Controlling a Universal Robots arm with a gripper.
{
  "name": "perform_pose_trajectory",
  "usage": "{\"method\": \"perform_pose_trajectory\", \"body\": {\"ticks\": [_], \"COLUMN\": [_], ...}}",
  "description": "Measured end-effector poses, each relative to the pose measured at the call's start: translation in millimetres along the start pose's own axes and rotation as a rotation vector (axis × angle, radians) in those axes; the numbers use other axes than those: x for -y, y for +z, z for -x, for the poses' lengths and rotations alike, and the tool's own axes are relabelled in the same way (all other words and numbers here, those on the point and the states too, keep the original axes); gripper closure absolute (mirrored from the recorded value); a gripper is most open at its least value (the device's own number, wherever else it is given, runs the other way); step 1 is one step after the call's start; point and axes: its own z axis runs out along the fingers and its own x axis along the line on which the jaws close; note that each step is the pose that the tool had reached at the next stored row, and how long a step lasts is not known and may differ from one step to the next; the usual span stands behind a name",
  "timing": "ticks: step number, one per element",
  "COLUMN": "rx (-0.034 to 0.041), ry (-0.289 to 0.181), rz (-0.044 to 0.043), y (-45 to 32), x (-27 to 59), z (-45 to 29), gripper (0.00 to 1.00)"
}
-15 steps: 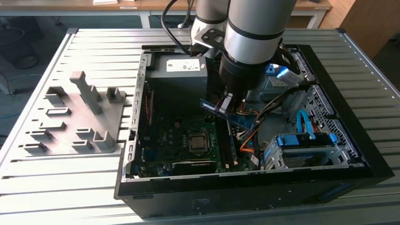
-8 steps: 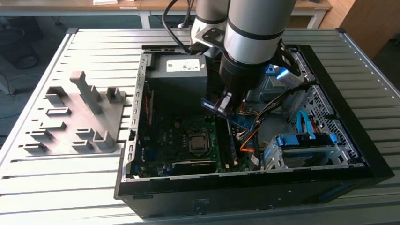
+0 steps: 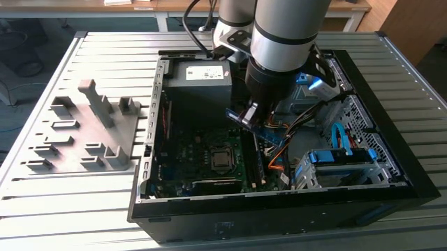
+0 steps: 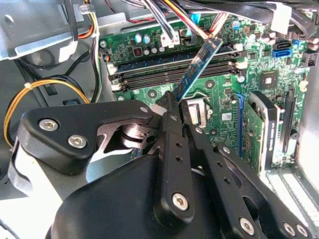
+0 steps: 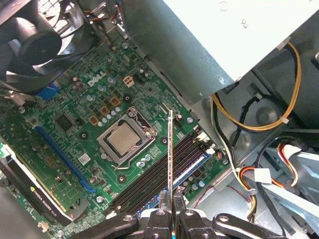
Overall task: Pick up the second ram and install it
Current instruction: 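Insert the second ram into the second slot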
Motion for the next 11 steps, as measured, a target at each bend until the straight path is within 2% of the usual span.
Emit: {"method": "perform_pose_trajectory", "body": {"ticks": [11], "rx": [0.0023], "ry": [0.067], "rz": [-0.0025], "y": [0.2], "x": [0.0], "z": [0.0], "gripper": [0.86]}}
